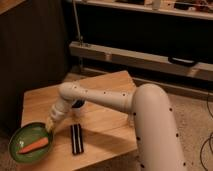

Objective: Pick up the ceramic bowl

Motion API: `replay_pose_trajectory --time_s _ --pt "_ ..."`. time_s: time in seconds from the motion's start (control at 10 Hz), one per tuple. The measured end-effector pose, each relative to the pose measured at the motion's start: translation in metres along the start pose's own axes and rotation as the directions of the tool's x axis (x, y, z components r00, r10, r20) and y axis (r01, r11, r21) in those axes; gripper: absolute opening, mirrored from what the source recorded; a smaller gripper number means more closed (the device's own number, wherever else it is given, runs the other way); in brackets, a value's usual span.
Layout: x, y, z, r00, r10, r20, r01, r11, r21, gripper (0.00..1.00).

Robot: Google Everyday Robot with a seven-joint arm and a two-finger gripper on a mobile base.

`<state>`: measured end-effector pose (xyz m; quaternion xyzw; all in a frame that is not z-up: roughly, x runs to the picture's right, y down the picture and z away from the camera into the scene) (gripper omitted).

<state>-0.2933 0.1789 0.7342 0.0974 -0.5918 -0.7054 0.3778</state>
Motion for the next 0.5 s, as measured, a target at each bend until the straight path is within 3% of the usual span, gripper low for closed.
replay_pose_trajectory --time_s 0.3,0.5 --pt "0.002 -0.053 -0.061 0.996 -0.079 -0.042 0.08 0.996 0.027 0.0" --pt "0.003 -0.073 -0.087 0.989 -0.145 -0.041 0.147 0.987 0.058 0.0"
